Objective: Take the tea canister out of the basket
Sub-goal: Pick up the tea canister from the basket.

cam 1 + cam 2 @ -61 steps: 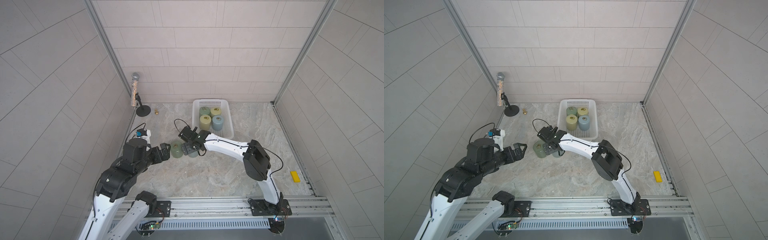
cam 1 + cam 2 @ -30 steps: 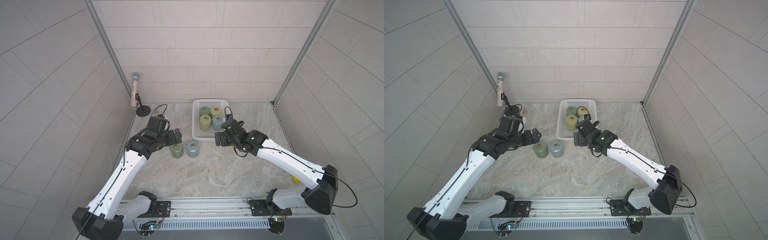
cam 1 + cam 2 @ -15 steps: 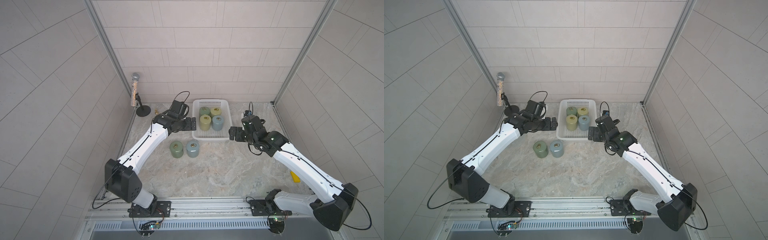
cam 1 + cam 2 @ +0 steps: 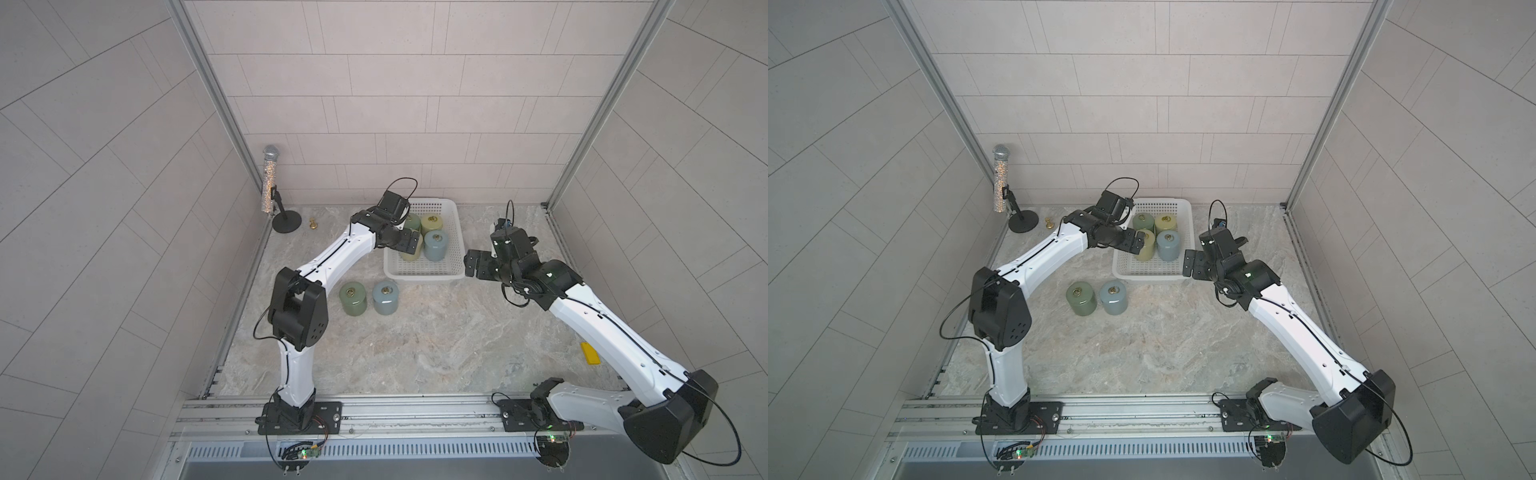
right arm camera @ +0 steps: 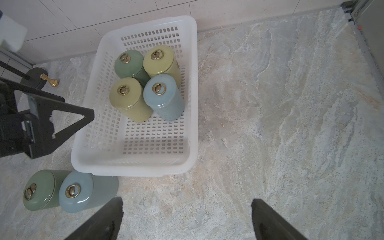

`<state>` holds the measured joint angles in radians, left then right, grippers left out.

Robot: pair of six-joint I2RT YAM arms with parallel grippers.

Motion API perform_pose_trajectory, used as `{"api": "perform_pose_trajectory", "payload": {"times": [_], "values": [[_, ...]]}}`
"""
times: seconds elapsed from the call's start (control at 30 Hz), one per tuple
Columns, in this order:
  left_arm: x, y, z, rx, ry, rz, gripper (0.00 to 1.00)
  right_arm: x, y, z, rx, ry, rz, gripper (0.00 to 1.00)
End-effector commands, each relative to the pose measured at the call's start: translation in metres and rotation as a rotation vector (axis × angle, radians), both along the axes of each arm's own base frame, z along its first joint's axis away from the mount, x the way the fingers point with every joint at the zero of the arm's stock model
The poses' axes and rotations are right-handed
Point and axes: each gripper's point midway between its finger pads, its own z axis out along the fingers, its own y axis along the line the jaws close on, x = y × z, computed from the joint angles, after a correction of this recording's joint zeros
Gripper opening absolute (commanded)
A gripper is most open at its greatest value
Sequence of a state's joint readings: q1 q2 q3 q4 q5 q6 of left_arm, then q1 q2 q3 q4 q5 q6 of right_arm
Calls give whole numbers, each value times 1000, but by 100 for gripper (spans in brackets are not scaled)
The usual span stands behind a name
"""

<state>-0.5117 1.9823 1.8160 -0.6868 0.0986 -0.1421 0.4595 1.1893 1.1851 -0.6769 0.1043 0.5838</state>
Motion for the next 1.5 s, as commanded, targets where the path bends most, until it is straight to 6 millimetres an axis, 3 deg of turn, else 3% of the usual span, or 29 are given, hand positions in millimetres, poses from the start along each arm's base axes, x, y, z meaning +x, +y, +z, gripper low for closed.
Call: {"api": "perform_pose_trajectory", "payload": {"times": [0.0,0.27,0.77,1.2,1.47], "values": [[10,-3,-2,34,-11,-31,99,0,-3,0,-2,3,-6,100],[30,-9,-32,84,20,-27,98,8,-2,5,8,5,0,100],[49,-16,-74,149,55,-46,97,20,0,-1,9,34,11,100],[66,-27,-91,146,48,-40,97,26,9,-8,25,72,46,100],[68,-24,-113,181,71,-35,96,30,12,-8,19,82,60,100]]}}
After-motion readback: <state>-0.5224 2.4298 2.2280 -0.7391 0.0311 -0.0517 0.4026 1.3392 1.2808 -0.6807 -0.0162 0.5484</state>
